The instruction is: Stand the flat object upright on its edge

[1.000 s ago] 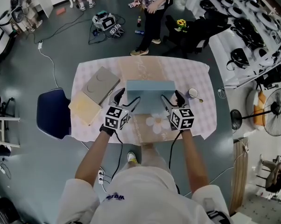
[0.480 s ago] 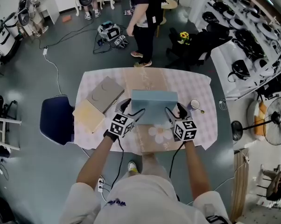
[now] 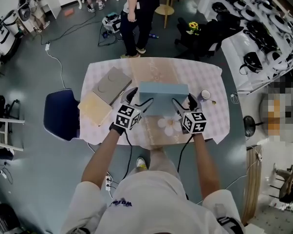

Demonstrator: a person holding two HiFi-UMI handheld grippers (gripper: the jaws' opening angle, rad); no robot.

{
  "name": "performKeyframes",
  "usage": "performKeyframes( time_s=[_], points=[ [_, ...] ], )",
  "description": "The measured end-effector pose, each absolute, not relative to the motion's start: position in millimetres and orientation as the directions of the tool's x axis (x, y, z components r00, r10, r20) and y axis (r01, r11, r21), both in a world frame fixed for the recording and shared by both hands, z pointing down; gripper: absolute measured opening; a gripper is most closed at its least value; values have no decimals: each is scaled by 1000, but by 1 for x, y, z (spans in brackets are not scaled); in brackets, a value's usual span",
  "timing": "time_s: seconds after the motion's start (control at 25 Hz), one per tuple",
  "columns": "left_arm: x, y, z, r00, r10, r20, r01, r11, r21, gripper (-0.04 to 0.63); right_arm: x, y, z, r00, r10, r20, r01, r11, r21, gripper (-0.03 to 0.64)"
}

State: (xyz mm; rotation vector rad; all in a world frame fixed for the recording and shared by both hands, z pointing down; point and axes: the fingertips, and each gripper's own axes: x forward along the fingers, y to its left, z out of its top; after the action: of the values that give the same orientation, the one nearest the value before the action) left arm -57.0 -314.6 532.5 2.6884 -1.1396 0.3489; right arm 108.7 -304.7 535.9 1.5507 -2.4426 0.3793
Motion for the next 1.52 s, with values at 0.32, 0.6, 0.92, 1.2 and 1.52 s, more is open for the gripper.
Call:
performKeyframes(
  time_s=[0.32, 0.6, 0.92, 1.2, 1.52],
  points=[
    [-60, -309, 524, 679, -679, 279, -720, -690, 72, 370, 111, -299, 525, -399, -863, 310, -915, 396, -74, 371],
    [-55, -293, 528, 686, -669, 285, -713, -697, 77, 368, 111, -280, 528, -389, -863, 322, -919, 388, -69, 371],
    [-62, -275, 515, 673, -692, 262, -728, -682, 66, 365, 112, -251, 519, -377, -874, 306, -925, 373, -74, 371],
    [-100, -228, 474, 599, -787, 149, -800, -596, 67, 342, 122, -190, 470, -324, -931, 169, -946, 314, -82, 299],
    [-134, -155, 407, 507, -862, -12, -860, -506, 62, 219, 114, -132, 401, -319, -948, 10, -948, 319, -12, 103]
  ],
)
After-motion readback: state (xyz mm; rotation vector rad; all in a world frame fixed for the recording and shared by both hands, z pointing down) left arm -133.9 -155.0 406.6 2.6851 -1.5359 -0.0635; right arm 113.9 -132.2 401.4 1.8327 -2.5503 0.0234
